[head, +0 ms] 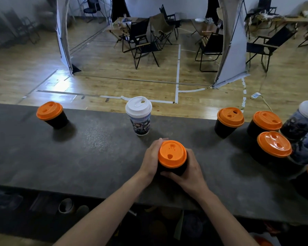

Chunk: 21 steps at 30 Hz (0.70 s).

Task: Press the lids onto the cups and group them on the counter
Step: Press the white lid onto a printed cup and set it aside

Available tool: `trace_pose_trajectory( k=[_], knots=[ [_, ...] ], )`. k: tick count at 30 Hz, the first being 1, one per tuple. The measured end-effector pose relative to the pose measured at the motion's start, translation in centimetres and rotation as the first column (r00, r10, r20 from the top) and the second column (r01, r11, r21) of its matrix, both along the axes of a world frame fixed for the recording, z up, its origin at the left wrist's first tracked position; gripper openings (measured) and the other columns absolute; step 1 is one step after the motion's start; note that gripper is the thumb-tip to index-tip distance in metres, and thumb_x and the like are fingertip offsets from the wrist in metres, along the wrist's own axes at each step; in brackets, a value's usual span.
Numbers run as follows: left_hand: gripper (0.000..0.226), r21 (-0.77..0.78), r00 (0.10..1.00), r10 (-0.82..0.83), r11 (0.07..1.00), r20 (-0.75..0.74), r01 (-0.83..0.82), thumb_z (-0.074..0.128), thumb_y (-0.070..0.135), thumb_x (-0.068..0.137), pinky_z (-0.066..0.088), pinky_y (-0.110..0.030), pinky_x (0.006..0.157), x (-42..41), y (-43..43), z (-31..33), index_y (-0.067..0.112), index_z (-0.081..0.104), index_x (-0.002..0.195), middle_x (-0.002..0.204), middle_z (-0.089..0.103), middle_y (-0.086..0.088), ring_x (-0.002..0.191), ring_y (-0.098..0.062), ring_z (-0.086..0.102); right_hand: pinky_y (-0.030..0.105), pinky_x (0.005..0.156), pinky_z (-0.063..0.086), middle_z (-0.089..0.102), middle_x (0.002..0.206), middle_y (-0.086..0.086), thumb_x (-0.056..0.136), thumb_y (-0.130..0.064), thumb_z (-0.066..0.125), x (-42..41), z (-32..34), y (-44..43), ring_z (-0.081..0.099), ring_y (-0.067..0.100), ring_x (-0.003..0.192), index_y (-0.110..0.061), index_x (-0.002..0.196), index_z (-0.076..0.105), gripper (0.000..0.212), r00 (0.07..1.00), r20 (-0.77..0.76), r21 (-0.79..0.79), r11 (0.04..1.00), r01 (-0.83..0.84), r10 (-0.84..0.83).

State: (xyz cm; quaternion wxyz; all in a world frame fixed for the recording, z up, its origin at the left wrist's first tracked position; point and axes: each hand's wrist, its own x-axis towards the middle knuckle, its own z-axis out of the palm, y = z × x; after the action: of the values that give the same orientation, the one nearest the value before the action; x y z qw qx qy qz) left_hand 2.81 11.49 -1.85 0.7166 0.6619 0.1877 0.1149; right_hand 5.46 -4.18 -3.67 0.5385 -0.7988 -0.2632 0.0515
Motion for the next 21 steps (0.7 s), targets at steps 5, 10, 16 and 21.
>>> trace_pose_trajectory(
  k=[5,10,16,21],
  knots=[
    [0.052,0.088,1.0,-0.018,0.996,0.018,0.016,0.036,0.045,0.101,0.049,-0.037,0.101,-0.4,-0.8,-0.4,0.008,0.072,0.108,0.11,0.073,-0.009,0.108,-0.02,0.066,0.007,0.096,0.041,0.056,0.128,-0.022,0.063,-0.03,0.09,0.1,-0.2,-0.3,0.054,-0.011,0.119,-0.04,0.132,0.042,0.084,1.0,0.017,0.013,1.0,-0.009,0.009],
    [0.077,0.077,0.998,0.002,0.997,0.055,-0.006,0.031,0.065,0.095,0.047,-0.039,0.101,-1.1,-1.1,-1.4,-0.004,0.064,0.108,0.11,0.069,-0.02,0.109,-0.031,0.063,0.016,0.102,0.044,0.058,0.134,-0.014,0.066,-0.045,0.091,-0.2,-0.3,-0.1,0.055,-0.002,0.125,-0.031,0.139,0.044,0.088,0.999,0.004,0.024,0.999,-0.035,0.034],
    [0.063,0.07,0.998,0.037,0.997,0.054,-0.041,0.036,0.055,0.096,0.047,-0.035,0.098,-0.7,-1.0,-1.3,0.001,0.068,0.104,0.109,0.071,-0.017,0.103,-0.021,0.065,0.017,0.098,0.046,0.058,0.127,-0.016,0.061,-0.04,0.098,-0.1,-0.1,0.0,0.058,-0.001,0.12,-0.028,0.133,0.047,0.089,1.0,0.006,0.048,0.999,0.024,-0.025],
    [0.052,0.032,0.999,-0.013,0.999,0.041,0.011,0.041,0.053,0.093,0.049,-0.027,0.1,0.1,-0.6,-0.1,0.016,0.073,0.109,0.115,0.074,-0.007,0.112,-0.018,0.067,0.024,0.102,0.047,0.06,0.132,-0.008,0.066,-0.04,0.088,-0.2,0.0,-0.1,0.057,0.004,0.124,-0.026,0.137,0.047,0.083,1.0,0.0,0.017,1.0,-0.006,0.007]
  ],
)
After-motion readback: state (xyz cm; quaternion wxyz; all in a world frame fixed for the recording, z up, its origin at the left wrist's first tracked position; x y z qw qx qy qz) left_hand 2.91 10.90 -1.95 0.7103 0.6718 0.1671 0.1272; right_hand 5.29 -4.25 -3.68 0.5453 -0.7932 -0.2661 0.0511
